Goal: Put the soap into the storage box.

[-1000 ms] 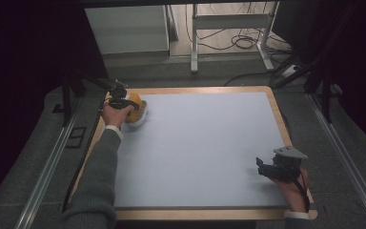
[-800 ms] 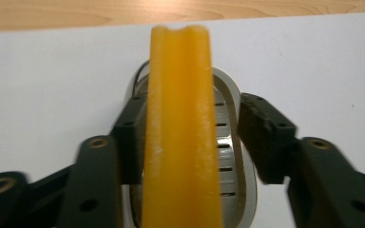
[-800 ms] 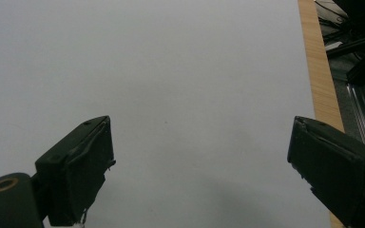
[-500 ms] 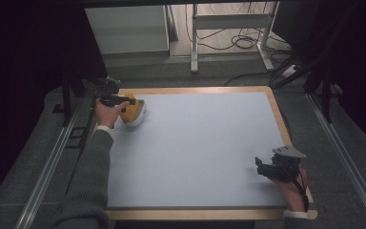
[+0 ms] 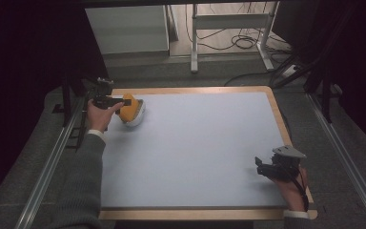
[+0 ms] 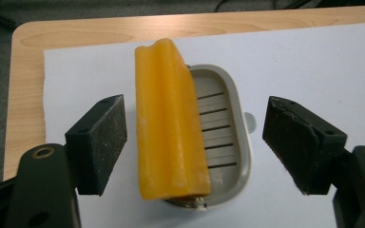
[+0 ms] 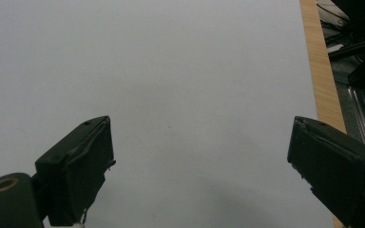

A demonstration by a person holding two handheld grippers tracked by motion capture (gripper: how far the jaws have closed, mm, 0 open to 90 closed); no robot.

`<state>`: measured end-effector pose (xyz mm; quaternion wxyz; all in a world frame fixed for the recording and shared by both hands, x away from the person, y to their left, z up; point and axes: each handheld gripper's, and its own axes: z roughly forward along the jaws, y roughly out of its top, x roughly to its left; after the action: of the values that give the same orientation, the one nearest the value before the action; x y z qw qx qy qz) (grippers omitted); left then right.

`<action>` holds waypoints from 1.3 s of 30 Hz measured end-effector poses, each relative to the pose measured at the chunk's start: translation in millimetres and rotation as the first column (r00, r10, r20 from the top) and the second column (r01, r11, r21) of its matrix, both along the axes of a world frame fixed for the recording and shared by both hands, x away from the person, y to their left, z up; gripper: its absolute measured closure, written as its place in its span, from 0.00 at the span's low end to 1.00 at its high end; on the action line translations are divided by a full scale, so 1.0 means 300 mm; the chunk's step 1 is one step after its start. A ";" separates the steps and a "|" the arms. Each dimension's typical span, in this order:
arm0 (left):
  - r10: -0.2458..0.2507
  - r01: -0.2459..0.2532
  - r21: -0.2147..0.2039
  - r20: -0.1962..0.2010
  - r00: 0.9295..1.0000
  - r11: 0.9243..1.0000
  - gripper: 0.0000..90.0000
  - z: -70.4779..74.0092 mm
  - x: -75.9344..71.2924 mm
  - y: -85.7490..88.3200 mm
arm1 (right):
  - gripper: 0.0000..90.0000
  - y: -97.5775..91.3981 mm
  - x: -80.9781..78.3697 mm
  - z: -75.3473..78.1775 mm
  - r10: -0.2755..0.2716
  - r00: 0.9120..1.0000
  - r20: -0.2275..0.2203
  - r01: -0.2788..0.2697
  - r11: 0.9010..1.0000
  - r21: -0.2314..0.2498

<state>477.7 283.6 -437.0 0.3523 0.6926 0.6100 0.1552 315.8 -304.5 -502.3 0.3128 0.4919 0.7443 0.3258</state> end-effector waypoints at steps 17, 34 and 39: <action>-0.106 0.107 -0.018 0.068 0.992 0.994 0.25 0.047 -0.170 -0.007 | 0.09 -0.009 0.000 0.009 -0.007 1.000 0.012 0.007 1.000 0.000; -0.277 0.280 -0.012 0.100 0.956 0.960 0.25 -0.043 -0.387 -0.118 | 0.09 -0.002 0.000 0.014 -0.002 1.000 0.015 0.003 1.000 -0.003; -0.321 0.325 -0.028 0.098 0.942 0.945 0.25 -0.102 -0.446 -0.147 | 0.09 0.000 -0.004 0.016 -0.005 1.000 0.015 0.005 1.000 -0.005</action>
<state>343.9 239.6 -467.6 0.4158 0.7674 0.4747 0.1138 314.6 -304.6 -497.4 0.3206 0.4906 0.7415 0.3267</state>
